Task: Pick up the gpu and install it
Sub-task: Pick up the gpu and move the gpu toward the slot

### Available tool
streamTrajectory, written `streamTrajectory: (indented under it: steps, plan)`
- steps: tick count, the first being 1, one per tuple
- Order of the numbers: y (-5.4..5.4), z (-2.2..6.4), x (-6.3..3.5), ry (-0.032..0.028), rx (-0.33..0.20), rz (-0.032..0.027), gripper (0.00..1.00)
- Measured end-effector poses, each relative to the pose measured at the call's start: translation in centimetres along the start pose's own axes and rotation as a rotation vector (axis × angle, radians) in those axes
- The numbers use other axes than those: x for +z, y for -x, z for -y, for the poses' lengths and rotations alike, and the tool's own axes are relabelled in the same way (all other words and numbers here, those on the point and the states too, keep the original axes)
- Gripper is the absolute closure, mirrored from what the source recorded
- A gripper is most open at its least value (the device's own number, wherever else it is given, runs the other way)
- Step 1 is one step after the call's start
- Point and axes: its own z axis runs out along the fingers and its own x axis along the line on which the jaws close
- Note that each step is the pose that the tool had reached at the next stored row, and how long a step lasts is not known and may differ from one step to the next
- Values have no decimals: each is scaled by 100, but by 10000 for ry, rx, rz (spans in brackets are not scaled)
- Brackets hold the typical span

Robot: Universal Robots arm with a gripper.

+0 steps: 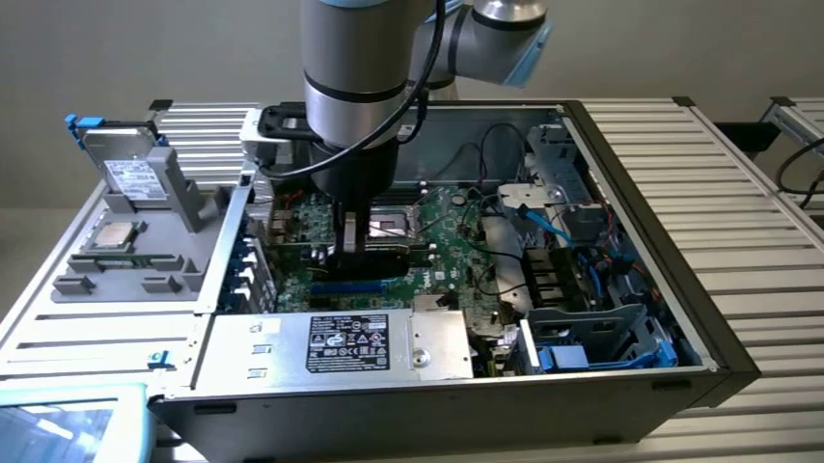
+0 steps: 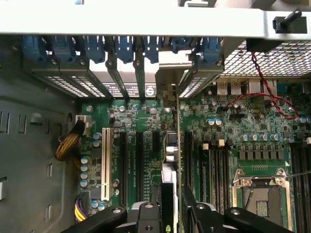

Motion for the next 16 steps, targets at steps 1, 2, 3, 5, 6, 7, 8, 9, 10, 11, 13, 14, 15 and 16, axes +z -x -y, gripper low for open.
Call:
streamTrajectory:
  steps: [1,2,3,5,6,7,8,9,10,11,13,14,15,16]
  plan:
    - [2,4,0,3,1,1,72]
    - [5,10,0,11,1,1,72]
    - [6,14,-1,17,1,1,72]
    - [6,15,-1,19,2,0,72]
    - [10,16,-1,20,2,-1,72]
    - [17,16,-1,20,2,-2,72]
    - [27,15,0,20,1,-1,72]
    - [37,15,1,20,1,-1,72]
    - [40,15,1,20,1,-1,72]
    - [40,15,1,20,1,-1,72]
    - [40,15,1,20,0,-1,72]
    - [40,15,2,19,1,-1,72]
    - [40,15,2,19,1,-4,72]
    - [43,15,2,18,1,-25,72]
